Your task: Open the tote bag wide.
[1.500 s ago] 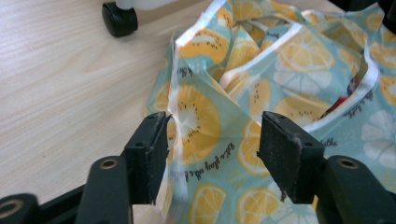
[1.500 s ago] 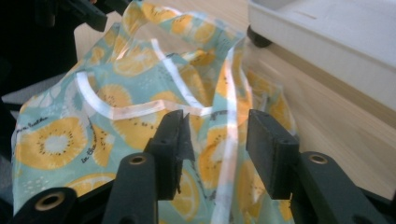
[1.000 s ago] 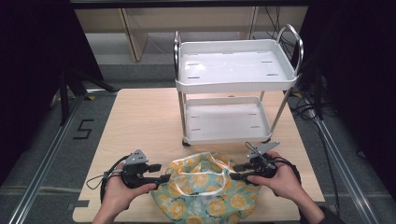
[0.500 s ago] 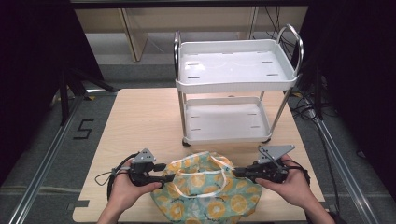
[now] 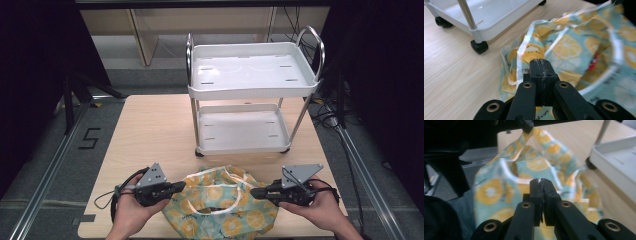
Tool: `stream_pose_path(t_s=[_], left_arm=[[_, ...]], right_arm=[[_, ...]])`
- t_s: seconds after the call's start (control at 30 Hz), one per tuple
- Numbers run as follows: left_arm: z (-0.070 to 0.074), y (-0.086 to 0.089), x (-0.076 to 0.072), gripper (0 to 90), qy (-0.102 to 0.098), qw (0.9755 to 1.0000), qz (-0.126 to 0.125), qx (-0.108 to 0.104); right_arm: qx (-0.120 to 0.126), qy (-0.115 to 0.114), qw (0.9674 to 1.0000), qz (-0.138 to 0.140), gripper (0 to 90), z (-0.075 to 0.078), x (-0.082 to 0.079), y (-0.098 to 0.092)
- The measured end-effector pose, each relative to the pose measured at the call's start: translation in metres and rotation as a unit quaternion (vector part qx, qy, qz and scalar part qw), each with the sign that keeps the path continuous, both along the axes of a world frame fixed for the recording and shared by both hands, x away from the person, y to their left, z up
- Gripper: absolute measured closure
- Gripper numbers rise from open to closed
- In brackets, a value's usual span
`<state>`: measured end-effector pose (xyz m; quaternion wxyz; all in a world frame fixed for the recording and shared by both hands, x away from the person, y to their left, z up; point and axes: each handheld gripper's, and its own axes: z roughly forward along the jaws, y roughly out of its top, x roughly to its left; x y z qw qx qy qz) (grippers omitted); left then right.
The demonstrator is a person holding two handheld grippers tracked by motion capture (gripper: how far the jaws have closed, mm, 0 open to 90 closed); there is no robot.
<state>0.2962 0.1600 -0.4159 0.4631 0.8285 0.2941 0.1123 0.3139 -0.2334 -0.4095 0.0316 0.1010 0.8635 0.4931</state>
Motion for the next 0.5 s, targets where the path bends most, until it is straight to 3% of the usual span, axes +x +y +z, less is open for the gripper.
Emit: stream_pose_path(t_s=[0.13,0.2,0.27,0.33,0.37,0.4,0.43,0.47,0.5], left_arm=[[0.006,0.006,-0.017,89.6,-0.005,0.9989,-0.019,-0.042],[0.007,0.007,-0.024,89.6,-0.006,0.9982,-0.027,-0.054],[0.008,0.006,-0.029,89.6,-0.007,0.9978,-0.037,-0.055],[0.008,0.004,-0.032,89.6,-0.002,0.9969,-0.048,-0.063],[0.007,0.002,-0.033,89.6,-0.001,0.9967,-0.053,-0.061],[0.006,0.000,-0.034,89.6,0.001,0.9964,-0.060,-0.060],[0.004,-0.003,-0.034,89.5,0.006,0.9958,-0.064,-0.065],[0.003,-0.004,-0.034,89.6,0.005,0.9959,-0.074,-0.052],[0.001,-0.007,-0.035,89.5,0.011,0.9953,-0.077,-0.058]], right_arm=[[0.003,0.004,1.0000,-0.007,84.6,-0.004,-0.002,-0.002],[0.003,0.020,0.9990,-0.040,78.0,-0.006,0.000,-0.006],[0.007,0.008,0.9975,-0.070,66.9,-0.008,0.007,-0.007],[0.003,0.042,0.9944,-0.096,59.7,-0.010,0.012,-0.008],[0.006,0.066,0.9927,-0.101,56.6,-0.012,0.012,-0.005],[0.013,0.056,0.9934,-0.099,54.2,-0.015,0.015,-0.002],[0.010,0.072,0.9926,-0.097,53.4,-0.017,0.016,0.001],[0.004,0.075,0.9932,-0.089,52.0,-0.019,0.019,0.005],[0.001,0.068,0.9940,-0.086,50.6,-0.021,0.023,0.009]])
